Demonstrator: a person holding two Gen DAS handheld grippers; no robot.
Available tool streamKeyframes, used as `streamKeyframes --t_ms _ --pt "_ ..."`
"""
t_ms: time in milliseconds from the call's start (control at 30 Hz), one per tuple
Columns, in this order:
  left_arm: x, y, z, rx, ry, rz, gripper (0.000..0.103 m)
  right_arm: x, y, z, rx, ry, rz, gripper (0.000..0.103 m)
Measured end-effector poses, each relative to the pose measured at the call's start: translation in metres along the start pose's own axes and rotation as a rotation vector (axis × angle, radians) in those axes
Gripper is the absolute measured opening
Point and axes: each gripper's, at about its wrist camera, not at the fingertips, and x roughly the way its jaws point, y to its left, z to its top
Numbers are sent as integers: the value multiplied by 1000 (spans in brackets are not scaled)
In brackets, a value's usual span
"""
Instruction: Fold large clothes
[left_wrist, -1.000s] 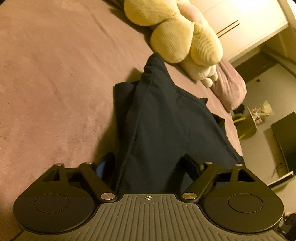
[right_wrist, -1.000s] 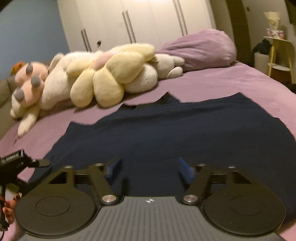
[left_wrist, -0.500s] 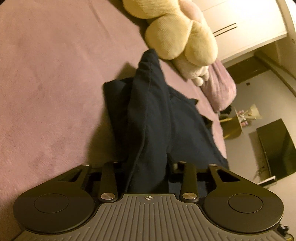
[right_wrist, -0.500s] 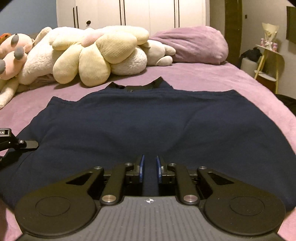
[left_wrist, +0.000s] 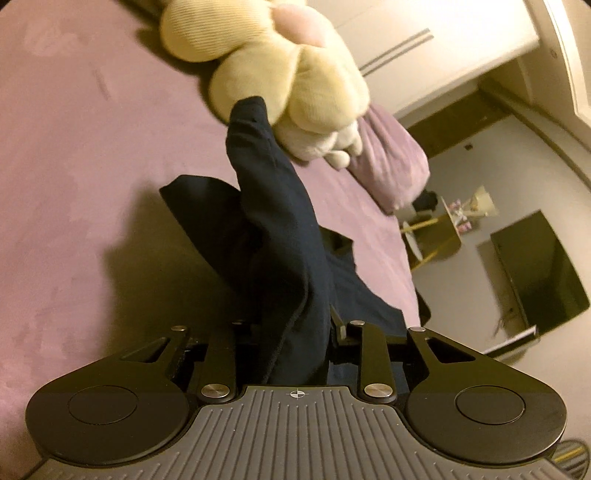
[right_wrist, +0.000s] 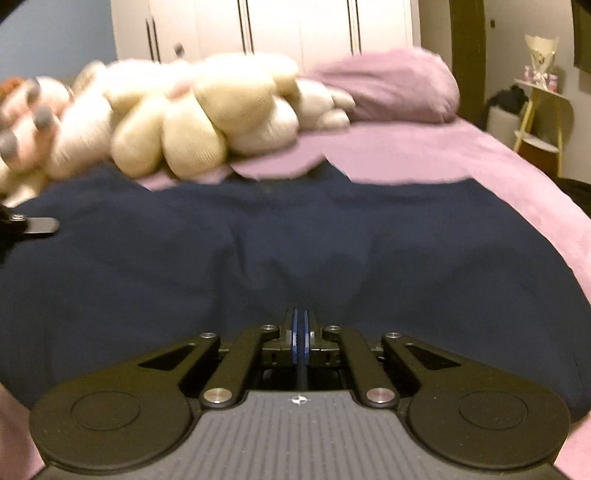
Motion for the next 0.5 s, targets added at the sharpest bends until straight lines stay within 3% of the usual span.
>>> streamKeyframes --t_ms 133,233,367,500 --pt "4 -31 -3 60 9 36 31 32 2 -20 0 126 79 3" --pt "5 -54 -5 58 12 33 31 36 -4 -7 15 170 111 3" --pt "18 -101 -10 90 33 30 31 15 -31 -4 144 132 187 3" --pt "53 -154 -24 126 62 23 31 -16 -63 -9 284 56 210 3"
